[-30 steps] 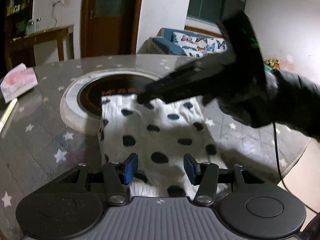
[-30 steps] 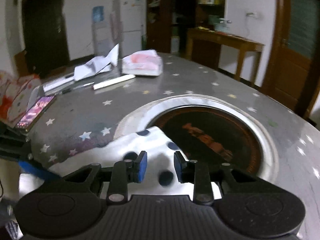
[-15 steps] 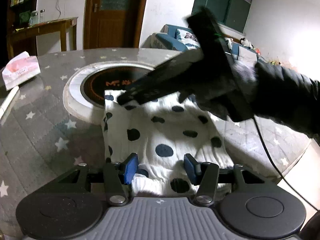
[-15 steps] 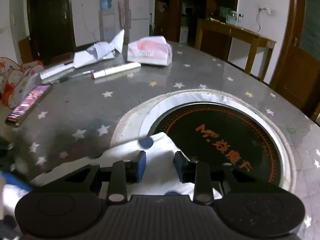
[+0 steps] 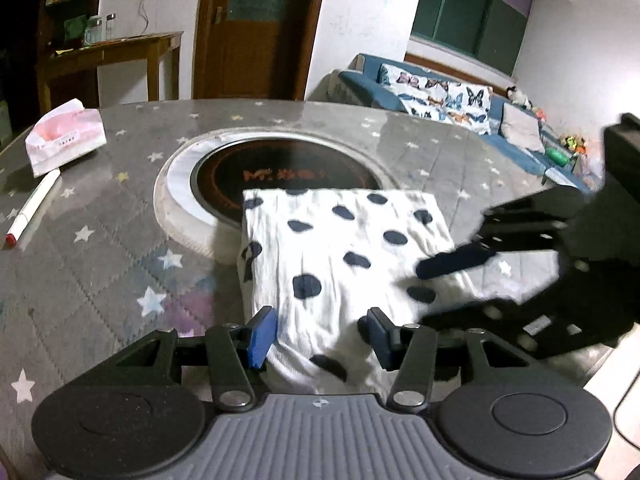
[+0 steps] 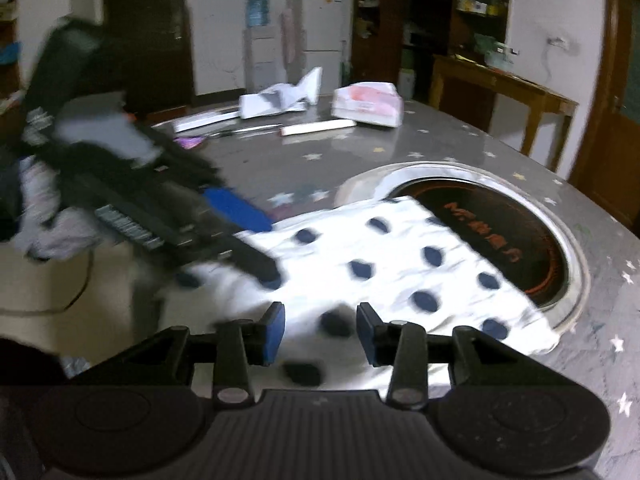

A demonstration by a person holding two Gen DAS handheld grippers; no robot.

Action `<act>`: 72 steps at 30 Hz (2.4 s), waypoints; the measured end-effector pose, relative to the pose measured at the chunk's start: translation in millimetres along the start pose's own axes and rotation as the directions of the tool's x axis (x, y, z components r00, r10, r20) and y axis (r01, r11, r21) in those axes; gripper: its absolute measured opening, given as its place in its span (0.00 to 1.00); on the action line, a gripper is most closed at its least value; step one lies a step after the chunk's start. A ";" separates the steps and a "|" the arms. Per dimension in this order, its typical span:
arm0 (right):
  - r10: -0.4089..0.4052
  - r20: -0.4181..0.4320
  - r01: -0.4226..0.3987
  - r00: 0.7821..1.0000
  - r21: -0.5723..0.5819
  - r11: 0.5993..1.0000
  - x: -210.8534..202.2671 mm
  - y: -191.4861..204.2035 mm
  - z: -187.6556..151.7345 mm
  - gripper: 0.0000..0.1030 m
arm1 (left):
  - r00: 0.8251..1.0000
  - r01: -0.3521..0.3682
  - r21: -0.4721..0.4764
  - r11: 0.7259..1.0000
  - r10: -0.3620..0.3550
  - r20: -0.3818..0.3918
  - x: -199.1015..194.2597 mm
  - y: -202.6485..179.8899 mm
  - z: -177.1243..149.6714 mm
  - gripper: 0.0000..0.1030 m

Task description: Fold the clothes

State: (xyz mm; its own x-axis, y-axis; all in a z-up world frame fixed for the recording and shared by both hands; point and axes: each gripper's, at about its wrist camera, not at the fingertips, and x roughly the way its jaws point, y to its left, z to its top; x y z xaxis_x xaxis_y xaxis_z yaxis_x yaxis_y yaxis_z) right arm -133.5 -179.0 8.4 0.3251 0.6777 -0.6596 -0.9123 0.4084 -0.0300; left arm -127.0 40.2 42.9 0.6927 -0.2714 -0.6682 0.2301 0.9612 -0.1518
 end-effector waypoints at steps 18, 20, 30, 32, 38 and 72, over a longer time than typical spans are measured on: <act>-0.204 0.031 0.194 0.979 0.199 0.961 7.5 -87.1 8.0 0.43 | 1.000 -0.014 0.043 0.999 0.013 0.018 -30.1 -10.0 -11.1 0.54; -0.212 -0.014 0.209 0.977 0.224 0.952 21.2 -100.3 4.6 0.43 | 1.000 -0.016 0.055 0.998 0.016 0.007 -32.2 -10.9 -15.2 0.55; -0.149 -0.029 0.151 0.988 0.299 0.942 43.2 -135.0 14.0 0.45 | 0.998 -0.028 0.115 0.993 0.034 -0.049 -41.1 -14.9 -36.3 0.59; -0.135 -0.025 0.136 0.991 0.314 0.940 46.4 -141.6 17.1 0.45 | 0.997 -0.030 0.127 0.991 0.038 -0.061 -42.8 -15.7 -40.5 0.59; -0.045 -0.045 0.060 0.998 0.410 0.910 62.9 -161.8 12.3 0.43 | 0.996 -0.024 0.125 0.992 0.034 -0.079 -36.1 -13.8 -45.4 0.59; -0.547 -0.192 0.534 0.815 0.615 0.580 -136.5 -124.8 -135.6 0.13 | 0.997 0.056 0.222 0.973 -0.041 -0.068 90.7 -49.7 68.9 0.28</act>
State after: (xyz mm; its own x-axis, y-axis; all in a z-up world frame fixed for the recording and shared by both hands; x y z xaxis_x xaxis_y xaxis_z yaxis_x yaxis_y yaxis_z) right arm -97.8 -405.3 0.3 0.7157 0.2117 -0.6656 -0.2027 0.9749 0.0921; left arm -28.5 -35.5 40.0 0.6342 -0.3069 -0.7097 0.4142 0.9099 -0.0233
